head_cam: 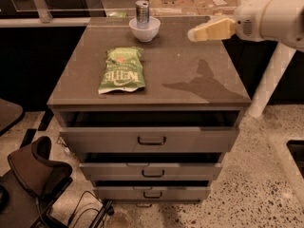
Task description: Pick redbull can from white bowl and place on counter
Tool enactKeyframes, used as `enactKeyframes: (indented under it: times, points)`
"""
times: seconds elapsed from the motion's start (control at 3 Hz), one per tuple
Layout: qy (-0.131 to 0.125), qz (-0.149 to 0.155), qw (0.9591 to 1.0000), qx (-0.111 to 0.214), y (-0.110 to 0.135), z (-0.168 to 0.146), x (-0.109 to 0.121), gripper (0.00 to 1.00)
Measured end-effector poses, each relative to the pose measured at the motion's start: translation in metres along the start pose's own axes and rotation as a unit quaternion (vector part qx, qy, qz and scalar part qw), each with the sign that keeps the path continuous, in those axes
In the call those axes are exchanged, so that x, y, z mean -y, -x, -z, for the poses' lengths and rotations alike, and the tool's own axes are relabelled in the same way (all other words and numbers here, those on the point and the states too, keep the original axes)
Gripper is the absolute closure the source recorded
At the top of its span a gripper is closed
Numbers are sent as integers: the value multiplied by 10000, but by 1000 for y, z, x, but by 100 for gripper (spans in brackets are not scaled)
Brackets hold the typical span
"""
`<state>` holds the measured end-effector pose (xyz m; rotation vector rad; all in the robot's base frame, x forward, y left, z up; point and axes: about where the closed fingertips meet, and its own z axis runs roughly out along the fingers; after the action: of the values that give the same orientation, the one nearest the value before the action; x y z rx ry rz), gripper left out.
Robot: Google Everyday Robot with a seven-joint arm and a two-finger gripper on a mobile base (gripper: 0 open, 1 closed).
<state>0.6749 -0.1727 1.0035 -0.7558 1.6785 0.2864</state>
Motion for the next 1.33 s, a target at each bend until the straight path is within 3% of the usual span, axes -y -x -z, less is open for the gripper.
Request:
enactKeyframes:
  times: [0.33,0.67,1.33]
  points:
    - [-252,-64,9997,36,-5,-62,31,0]
    - [-313,-32,9994,148,-1,-120,53,0]
    - [-73,-106,9986,514,9,-215,59,0]
